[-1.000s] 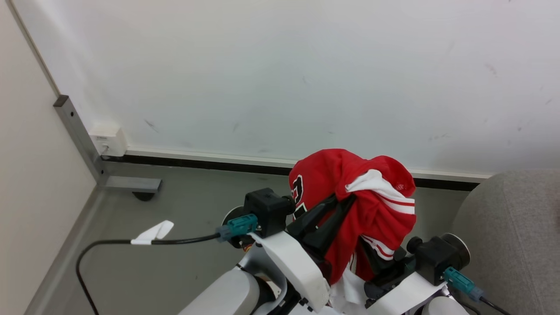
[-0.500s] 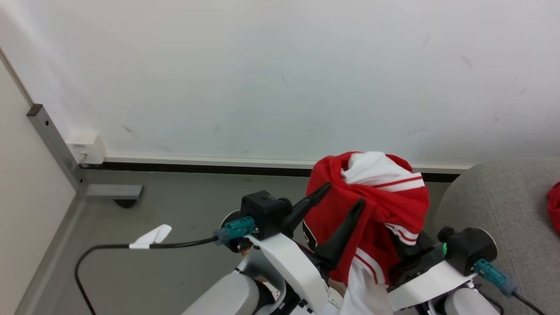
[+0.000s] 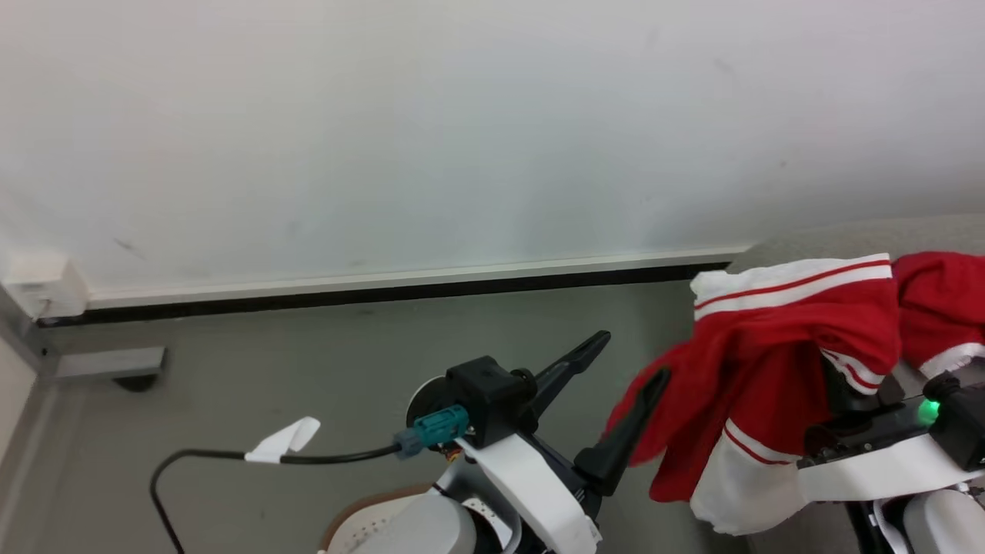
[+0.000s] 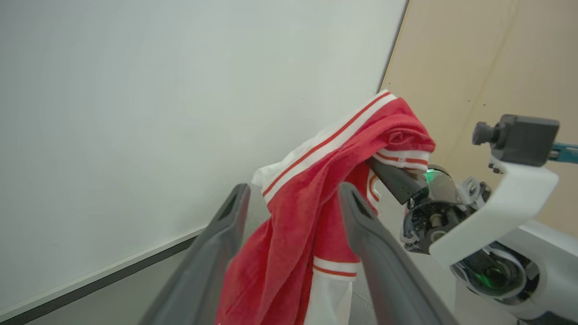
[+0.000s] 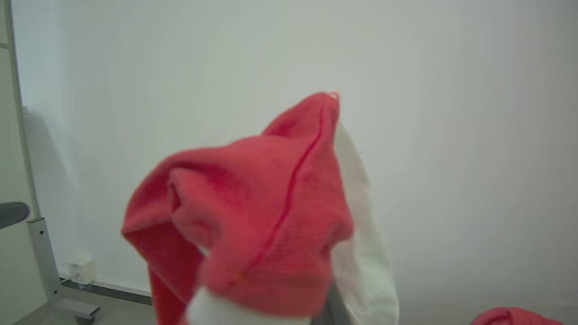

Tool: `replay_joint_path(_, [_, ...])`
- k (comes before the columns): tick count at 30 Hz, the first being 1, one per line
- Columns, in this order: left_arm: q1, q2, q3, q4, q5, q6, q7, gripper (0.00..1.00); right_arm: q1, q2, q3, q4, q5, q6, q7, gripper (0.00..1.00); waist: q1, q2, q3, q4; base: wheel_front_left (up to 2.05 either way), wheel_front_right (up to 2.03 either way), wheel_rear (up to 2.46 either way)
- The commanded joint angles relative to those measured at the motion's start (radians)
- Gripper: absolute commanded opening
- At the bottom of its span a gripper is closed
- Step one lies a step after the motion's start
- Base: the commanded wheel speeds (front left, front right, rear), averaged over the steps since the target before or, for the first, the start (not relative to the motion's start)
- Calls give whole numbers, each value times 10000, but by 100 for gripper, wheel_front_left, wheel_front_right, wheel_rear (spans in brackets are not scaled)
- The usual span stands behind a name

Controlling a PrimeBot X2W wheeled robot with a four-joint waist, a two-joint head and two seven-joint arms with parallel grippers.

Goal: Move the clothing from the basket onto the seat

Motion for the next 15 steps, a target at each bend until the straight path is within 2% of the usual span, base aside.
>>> replay_joint_path(1, [-30,-6,-33,32,139,-40,-109,100,170,-110,-118,-108,-12,-23,-29,0,0,-1,134,-456,0,0,0])
replay_joint_path(8, [29,9,-247,372,405,3,-319,100,531,-433,-822,-725,55,-23,-7,0,0,-1,361,-1865,0,0,0])
replay_joint_path(15, [-280,37,-499,665,819,61,-467,100,692,-407,-1078,-1371,-119,-23,76,0,0,-1,640,-3200,0,0,0])
